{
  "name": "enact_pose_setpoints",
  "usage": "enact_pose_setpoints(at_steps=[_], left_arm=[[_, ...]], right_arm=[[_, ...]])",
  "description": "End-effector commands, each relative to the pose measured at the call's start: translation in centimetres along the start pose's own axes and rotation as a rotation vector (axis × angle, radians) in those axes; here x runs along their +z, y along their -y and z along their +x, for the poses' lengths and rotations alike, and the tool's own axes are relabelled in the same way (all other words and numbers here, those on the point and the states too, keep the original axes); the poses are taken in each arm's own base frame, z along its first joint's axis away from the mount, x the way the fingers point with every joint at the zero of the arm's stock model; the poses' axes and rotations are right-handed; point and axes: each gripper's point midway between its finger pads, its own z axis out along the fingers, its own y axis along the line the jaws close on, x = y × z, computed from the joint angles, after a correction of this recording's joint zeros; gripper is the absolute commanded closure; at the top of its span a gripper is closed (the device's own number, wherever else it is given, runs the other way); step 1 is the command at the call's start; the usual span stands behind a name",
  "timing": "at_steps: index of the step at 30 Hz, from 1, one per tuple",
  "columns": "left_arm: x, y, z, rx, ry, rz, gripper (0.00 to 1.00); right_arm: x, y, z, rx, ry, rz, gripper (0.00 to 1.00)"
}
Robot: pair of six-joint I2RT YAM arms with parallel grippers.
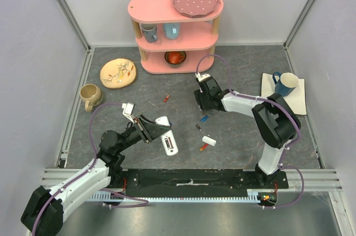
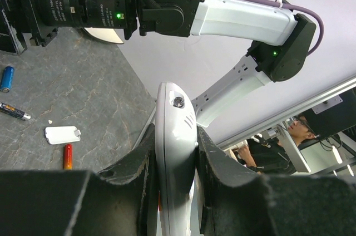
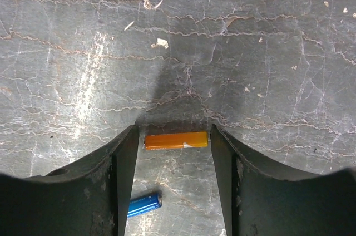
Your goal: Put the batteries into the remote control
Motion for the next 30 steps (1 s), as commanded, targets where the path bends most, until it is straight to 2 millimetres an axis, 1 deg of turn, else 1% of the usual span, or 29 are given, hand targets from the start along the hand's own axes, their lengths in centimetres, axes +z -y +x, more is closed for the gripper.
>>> enact_pose_setpoints(at_steps=[1, 6, 9, 14, 20, 23, 30], left_arm=[[-1.5, -2.8, 2.4, 0.013, -0.044, -0.046, 0.98], [-1.5, -2.9, 2.4, 0.013, -0.044, -0.05, 0.98], [-1.5, -2.8, 2.3, 0.017, -0.042, -0.047, 0.98], [-1.5, -2.8, 2.3, 0.02, -0.042, -0.047, 0.98], [-1.5, -2.8, 2.3, 0.02, -0.044, -0.046, 0.98], [-1.5, -2.7, 2.3, 0.02, -0.047, -0.045, 0.98], [-1.4, -2.6, 2.2, 0.024, -0.044, -0.04, 0.98]], right_arm=[[1.1, 0.4, 1.8, -0.016, -0.055, 0.0, 0.39], [1.3, 0.5, 2.4, -0.007, -0.066, -0.007, 0.4], [1.2, 0.6, 2.3, -0.001, -0.063, -0.007, 0.4], [0.7, 0.5, 2.4, 0.006, -0.062, -0.011, 0.33], [0.6, 0.8, 3.4, 0.008, -0.084, -0.004, 0.35], [0.5, 0.8, 3.6, 0.012, -0.087, -0.003, 0.38], [0.0, 0.9, 3.8, 0.018, -0.09, -0.002, 0.38]])
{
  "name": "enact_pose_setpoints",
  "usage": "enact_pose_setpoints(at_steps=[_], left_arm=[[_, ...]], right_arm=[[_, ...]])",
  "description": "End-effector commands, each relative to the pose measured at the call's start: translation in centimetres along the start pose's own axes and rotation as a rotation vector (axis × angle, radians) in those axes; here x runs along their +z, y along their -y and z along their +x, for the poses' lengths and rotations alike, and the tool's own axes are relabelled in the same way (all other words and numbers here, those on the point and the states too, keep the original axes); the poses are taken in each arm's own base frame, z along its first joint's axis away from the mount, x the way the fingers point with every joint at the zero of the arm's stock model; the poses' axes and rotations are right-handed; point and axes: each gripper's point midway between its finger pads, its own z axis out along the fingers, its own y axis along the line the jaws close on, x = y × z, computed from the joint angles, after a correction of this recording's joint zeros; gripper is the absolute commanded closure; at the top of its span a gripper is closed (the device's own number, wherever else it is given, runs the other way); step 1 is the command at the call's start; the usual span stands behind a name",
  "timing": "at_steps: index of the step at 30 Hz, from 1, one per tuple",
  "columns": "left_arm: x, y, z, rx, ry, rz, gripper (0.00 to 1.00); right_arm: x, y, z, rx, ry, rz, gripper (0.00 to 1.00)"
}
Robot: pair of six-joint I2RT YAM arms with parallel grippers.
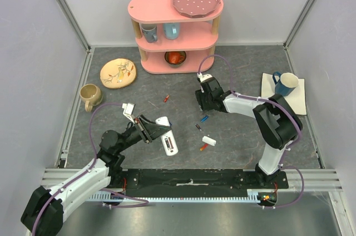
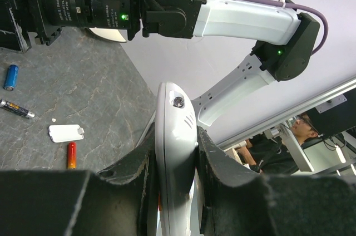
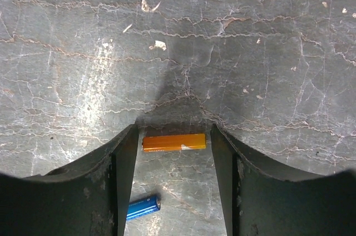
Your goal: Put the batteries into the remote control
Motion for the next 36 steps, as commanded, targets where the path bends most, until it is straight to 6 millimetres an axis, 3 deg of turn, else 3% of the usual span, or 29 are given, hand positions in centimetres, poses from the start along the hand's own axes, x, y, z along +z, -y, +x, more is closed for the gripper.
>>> enact_pose_setpoints(at_steps=[1, 10, 15, 22, 27, 31, 34, 36], left_arm=[[-1.3, -2.3, 2.1, 0.018, -0.04, -0.03, 0.98], [-1.4, -2.3, 2.2, 0.013, -0.042, -0.029, 0.98], [-1.4, -2.0, 2.1, 0.016, -0.04, -0.02, 0.98], [-1.6, -1.3, 2.1, 0.017, -0.04, 0.007, 0.98], [-1.8, -0.5, 2.1, 0.023, -0.041, 0.04, 0.98], [-2.2, 0.0, 2.4, 0.023, -0.05, 0.06, 0.98], [-2.5, 0.3, 2.4, 0.027, -0.04, 0.074, 0.98], [-2.8, 0.4, 2.5, 0.026, -0.035, 0.082, 0.98]], right_arm=[[-0.5, 0.9, 3.8, -0.006, -0.121, 0.024, 0.37], [-0.5, 1.0, 4.3, -0.007, -0.138, 0.026, 0.4], [-0.4, 1.1, 4.3, -0.048, -0.135, 0.02, 0.63], [-2.0, -0.7, 0.3, -0.131, -0.038, -0.09, 0.9], [-3.3, -3.4, -2.8, -0.303, 0.064, -0.222, 0.87], [-4.6, -4.4, -4.6, -0.544, 0.108, -0.252, 1.0], [-5.4, -4.0, -6.7, -0.693, 0.145, -0.219, 1.0], [-5.5, -3.3, -7.0, -0.805, 0.134, -0.2, 1.0]])
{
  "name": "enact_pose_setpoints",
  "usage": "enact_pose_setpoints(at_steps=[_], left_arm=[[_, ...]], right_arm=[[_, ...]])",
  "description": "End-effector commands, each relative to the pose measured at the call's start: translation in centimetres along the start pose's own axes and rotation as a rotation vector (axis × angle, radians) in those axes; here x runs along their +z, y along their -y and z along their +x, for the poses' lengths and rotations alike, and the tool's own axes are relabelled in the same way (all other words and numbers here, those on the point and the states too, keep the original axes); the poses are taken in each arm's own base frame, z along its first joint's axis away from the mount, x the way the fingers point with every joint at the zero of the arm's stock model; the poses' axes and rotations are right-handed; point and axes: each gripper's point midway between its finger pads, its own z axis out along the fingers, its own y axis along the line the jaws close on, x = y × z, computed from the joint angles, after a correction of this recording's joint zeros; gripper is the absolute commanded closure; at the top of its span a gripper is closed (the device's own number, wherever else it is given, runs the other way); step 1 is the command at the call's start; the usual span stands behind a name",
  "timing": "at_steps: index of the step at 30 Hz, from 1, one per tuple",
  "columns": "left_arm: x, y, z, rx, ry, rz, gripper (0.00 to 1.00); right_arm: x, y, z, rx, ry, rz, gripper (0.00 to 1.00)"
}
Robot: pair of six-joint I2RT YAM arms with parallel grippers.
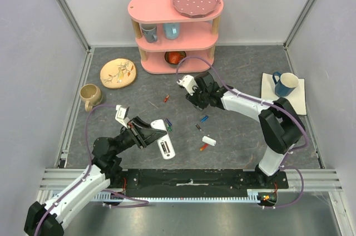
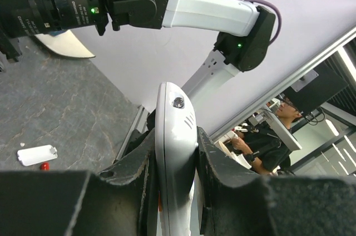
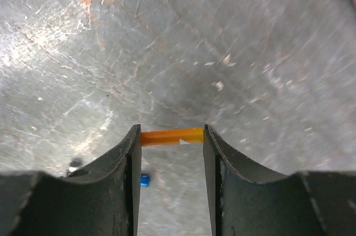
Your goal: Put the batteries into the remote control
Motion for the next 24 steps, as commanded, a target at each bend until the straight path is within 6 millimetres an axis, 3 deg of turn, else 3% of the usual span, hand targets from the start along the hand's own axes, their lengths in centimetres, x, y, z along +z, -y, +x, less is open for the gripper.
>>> enact_pose_setpoints(at_steps=[1, 6, 9, 14, 17, 19, 22, 23, 24], left_arm=[[-2.0, -2.9, 2.9, -0.052, -0.038, -0.048, 0.98], [-2.2, -3.2, 2.8, -0.045, -0.016, -0.062, 0.98], [-2.1, -3.0, 2.4, -0.019, -0.01, -0.059, 0.98], [-1.9, -3.0, 2.4, -0.003, -0.021, -0.066, 0.98], [-2.0, -3.3, 2.6, -0.015, -0.024, -0.075, 0.98], [-2.1, -3.5, 2.7, -0.023, -0.024, -0.079, 0.98], [-2.1, -3.5, 2.7, -0.024, -0.023, -0.081, 0.98], [-2.1, -3.6, 2.7, -0.025, -0.022, -0.083, 0.98], [-2.2, -3.6, 2.7, -0.026, -0.023, -0.082, 0.98]], right_arm=[[-2.5, 2.4, -3.7, -0.319, 0.046, 0.044, 1.0], [-1.3, 3.4, -1.3, -0.499, -0.058, 0.076, 1.0], [-0.3, 3.5, -1.0, -0.561, -0.065, 0.07, 1.0], [1.1, 1.7, -1.7, -0.562, -0.012, -0.031, 1.0], [1.3, 1.2, -3.1, -0.501, 0.04, -0.051, 1.0], [1.2, 2.0, -5.0, -0.423, 0.108, 0.013, 1.0], [0.5, 4.8, -7.0, -0.104, 0.14, 0.17, 1.0], [1.2, 5.5, -6.2, 0.126, 0.1, 0.234, 1.0], [-0.1, 7.7, -6.0, 0.234, 0.024, 0.345, 1.0]])
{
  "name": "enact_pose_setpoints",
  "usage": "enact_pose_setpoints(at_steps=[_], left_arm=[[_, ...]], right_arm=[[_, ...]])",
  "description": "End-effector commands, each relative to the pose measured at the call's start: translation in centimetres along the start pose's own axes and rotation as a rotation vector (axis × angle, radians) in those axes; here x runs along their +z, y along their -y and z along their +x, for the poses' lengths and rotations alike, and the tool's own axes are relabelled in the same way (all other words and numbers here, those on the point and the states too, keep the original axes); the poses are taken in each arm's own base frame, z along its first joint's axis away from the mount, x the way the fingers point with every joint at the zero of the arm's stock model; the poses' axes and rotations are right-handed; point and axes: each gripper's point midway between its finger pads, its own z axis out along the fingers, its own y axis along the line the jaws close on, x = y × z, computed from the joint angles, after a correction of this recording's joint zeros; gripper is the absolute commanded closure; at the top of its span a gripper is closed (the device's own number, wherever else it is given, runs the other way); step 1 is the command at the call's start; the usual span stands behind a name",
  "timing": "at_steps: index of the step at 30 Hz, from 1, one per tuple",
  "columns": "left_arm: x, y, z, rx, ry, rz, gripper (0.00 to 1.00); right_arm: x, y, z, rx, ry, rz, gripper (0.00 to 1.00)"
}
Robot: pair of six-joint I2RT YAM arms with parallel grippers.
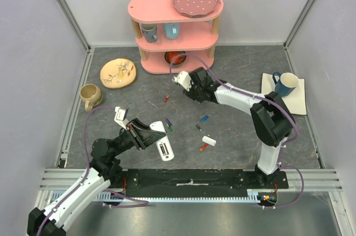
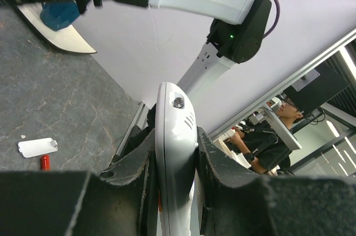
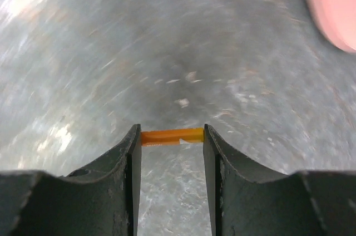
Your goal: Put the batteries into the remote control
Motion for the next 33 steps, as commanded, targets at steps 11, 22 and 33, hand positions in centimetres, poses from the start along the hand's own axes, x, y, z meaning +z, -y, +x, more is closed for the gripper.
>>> enact_pose_setpoints(at_steps=[11, 22, 33], left_arm=[[-1.4, -4.5, 2.7, -0.059, -0.031, -0.103, 0.98], [-1.5, -4.5, 2.6, -0.074, -0.015, -0.101, 0.98], [-1.6, -5.0, 2.7, -0.077, -0.009, -0.118, 0.98]], right_arm=[[-4.2, 3.1, 1.2, 1.519, 0.018, 0.465, 1.0], [-4.3, -0.4, 7.8, 2.033, -0.005, 0.681, 1.0], [-5.0, 0.6, 9.7, 2.109, 0.07, 0.827, 1.0]])
